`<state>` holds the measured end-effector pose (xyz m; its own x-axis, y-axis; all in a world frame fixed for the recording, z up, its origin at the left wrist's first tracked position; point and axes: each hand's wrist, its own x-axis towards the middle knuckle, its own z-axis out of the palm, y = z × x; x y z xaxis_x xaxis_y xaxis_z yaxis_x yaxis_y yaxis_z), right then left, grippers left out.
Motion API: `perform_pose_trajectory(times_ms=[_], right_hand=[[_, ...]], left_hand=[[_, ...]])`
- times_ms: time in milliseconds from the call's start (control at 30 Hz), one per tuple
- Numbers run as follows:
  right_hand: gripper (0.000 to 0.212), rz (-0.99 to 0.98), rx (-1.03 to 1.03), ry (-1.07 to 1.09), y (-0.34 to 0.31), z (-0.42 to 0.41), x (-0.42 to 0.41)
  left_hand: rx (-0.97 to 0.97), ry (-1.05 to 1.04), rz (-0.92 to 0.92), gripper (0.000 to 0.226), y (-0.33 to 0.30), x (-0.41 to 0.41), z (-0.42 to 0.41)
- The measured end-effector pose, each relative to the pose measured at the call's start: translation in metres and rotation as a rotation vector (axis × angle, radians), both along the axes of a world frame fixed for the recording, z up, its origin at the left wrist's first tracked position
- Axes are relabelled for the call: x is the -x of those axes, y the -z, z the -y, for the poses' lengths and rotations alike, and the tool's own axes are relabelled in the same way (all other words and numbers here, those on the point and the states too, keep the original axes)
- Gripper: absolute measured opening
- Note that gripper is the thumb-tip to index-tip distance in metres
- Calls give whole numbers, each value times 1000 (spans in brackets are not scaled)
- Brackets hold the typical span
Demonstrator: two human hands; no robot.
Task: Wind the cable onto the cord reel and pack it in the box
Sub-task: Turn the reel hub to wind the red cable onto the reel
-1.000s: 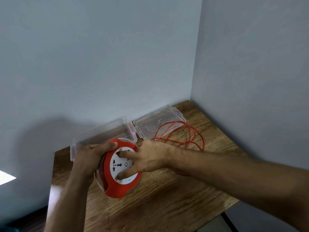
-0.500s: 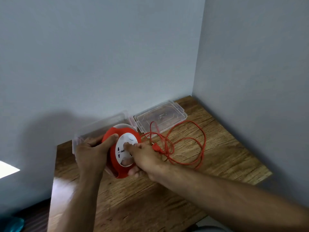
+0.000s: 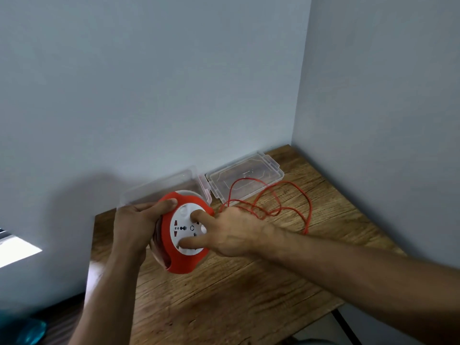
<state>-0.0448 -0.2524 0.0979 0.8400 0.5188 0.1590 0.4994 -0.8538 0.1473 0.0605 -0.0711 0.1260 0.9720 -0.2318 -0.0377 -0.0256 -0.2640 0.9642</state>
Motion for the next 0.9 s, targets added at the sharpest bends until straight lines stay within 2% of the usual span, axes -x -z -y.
perform_pose_trajectory(times_ms=[200,333,467,600,700,800,900], right_hand=[[45,-20,-129,135,10,-9,-1],[47,-18,-102,37,9,-3,-6],[56,11,-35,-95,6,8,-16],[60,69,43,-134,9,8,-17],[52,106,-9,-134,11,9,-17],[53,133,-85,-122,14,8,-18],[52,123,-157,0,18,4,-17]], left_hand=[[23,-49,-7,11,-1,-5,-6],[25,-60,-39,21,4,-3,-12],[28,-64,-43,8,13,1,-12],[43,-62,-26,8,12,10,-6],[56,-59,10,10,7,13,-4],[68,-53,23,7,3,14,-2],[43,-38,104,9,2,18,3]])
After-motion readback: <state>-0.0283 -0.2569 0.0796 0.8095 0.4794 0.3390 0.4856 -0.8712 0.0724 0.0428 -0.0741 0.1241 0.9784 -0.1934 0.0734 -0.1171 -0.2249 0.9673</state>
